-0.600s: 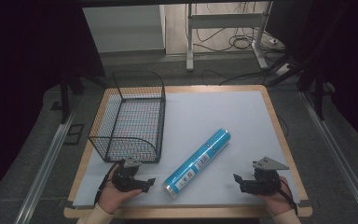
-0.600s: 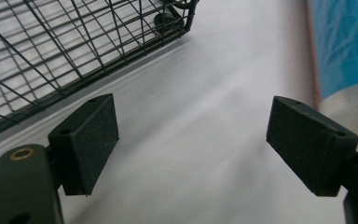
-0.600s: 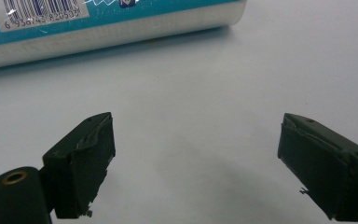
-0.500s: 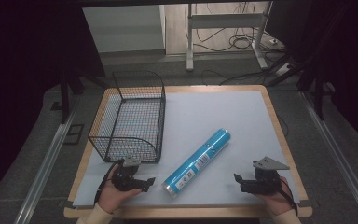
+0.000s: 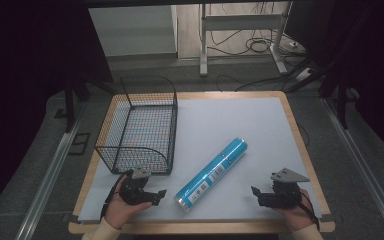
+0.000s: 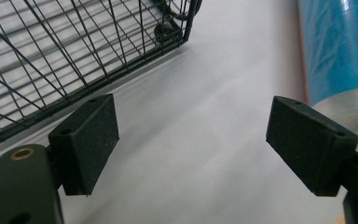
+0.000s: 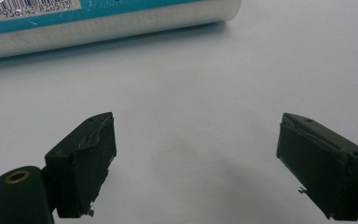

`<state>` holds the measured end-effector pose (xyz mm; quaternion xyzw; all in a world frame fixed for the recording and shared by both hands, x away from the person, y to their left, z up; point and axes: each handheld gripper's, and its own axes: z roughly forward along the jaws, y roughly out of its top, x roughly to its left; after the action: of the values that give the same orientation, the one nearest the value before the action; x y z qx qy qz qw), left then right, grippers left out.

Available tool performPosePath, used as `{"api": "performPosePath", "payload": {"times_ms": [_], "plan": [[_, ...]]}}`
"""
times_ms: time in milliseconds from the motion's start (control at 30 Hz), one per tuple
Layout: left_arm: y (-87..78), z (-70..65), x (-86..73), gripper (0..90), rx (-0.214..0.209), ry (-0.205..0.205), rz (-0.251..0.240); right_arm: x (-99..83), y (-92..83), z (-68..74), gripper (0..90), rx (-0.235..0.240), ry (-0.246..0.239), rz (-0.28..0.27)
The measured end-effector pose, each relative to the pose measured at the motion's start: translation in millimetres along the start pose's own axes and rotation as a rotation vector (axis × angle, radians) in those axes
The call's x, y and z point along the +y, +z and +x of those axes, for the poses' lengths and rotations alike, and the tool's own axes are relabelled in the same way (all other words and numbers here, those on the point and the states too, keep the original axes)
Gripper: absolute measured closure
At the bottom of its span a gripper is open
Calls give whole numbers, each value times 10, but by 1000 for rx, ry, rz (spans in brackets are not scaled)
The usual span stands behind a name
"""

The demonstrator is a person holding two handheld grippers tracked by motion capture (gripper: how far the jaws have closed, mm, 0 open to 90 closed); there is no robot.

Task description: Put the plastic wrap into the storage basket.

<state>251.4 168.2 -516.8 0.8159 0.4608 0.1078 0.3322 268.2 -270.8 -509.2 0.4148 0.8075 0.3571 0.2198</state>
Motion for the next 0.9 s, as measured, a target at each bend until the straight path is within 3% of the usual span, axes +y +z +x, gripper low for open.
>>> {"api": "performPosePath", "payload": {"times_ms": [533, 900], "plan": [[-89, -79, 111, 142, -18, -6, -16, 6, -34, -14, 121, -12, -3, -16], [-197, -216, 281, 133, -30, 9, -40, 7, -47, -12, 122, -18, -3, -18]]}}
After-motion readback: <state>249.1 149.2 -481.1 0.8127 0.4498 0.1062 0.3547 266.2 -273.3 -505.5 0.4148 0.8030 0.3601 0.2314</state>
